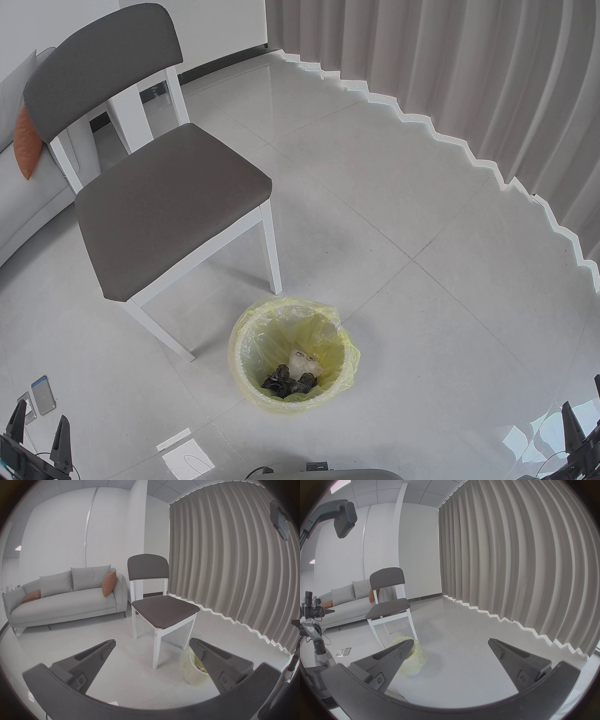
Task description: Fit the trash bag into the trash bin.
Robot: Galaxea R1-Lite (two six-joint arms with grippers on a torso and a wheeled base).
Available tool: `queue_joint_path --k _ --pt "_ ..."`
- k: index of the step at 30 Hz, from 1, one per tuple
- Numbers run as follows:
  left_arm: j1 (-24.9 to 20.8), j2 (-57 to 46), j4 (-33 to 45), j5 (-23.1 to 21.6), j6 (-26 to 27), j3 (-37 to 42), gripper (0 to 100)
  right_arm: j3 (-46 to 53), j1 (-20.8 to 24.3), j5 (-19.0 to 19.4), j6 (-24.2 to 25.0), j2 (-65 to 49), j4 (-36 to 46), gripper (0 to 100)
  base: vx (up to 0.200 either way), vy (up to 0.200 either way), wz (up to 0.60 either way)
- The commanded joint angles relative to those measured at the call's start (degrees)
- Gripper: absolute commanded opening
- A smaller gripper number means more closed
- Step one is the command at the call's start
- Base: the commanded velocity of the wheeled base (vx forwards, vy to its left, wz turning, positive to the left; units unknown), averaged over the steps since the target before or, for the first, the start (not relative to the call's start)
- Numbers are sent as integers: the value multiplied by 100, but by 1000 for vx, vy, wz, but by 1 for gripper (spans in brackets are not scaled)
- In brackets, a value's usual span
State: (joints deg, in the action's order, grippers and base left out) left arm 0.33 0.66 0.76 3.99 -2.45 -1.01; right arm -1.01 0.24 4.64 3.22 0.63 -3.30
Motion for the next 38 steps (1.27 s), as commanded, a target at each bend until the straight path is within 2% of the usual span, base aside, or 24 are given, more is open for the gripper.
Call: queue_joint_path --k 1,11,14,15,17,23,28,31,38 --pt "-7 -48 21 -73 17 57 100 101 2 -25 30 -37 -4 100 0 0 0" --pt "2 -48 -5 -109 69 66 100 101 2 -7 -128 -28 5 100 0 0 0" --pt "2 -48 -14 -109 69 75 100 101 -7 -394 -383 -37 137 100 0 0 0" --pt "-7 -48 -14 -109 78 75 100 92 -7 -851 -287 -37 418 100 0 0 0" --pt "2 -48 -14 -109 69 75 100 101 -16 -719 -164 -37 330 100 0 0 0" --pt "-7 -48 -14 -117 78 66 100 101 2 -429 -366 -2 304 100 0 0 0" --pt "-7 -48 -14 -117 43 66 100 101 -7 -544 -155 -28 295 100 0 0 0" --pt "-7 -48 -5 -126 78 66 100 101 -7 -473 -339 -28 295 100 0 0 0" --pt "-7 -57 -23 -117 34 75 100 101 -16 -491 -269 -28 295 100 0 0 0"
